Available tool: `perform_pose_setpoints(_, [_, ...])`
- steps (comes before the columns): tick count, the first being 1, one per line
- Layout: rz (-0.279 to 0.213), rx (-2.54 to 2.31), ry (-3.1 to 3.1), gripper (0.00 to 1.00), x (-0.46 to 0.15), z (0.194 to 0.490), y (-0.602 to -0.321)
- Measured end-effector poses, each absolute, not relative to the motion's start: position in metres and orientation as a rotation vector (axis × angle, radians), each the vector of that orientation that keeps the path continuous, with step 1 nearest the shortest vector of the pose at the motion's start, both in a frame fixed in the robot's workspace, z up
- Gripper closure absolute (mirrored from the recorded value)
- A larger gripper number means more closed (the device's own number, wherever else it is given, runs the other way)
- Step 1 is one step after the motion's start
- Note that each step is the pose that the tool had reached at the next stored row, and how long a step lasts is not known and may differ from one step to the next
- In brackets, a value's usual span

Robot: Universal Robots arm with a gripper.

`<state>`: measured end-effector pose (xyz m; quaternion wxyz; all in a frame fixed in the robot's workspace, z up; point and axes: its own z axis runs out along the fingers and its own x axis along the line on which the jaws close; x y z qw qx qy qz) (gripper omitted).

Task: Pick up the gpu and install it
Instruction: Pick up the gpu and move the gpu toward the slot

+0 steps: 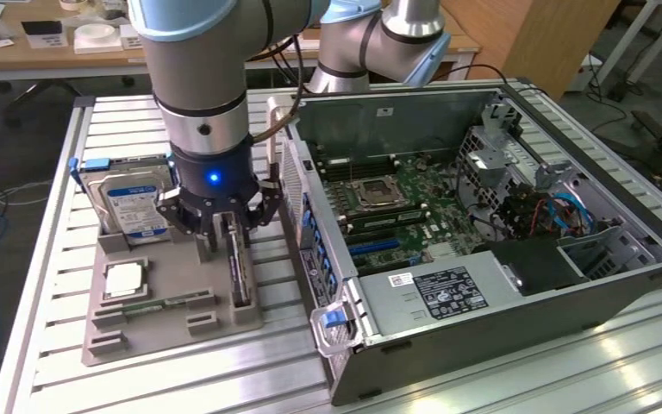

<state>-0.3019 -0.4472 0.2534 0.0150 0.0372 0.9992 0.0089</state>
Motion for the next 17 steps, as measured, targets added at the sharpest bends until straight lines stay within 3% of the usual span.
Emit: perform_pose_setpoints(17, [0.028,0.116,3.109,0.53,-0.302,0.235,-0.447])
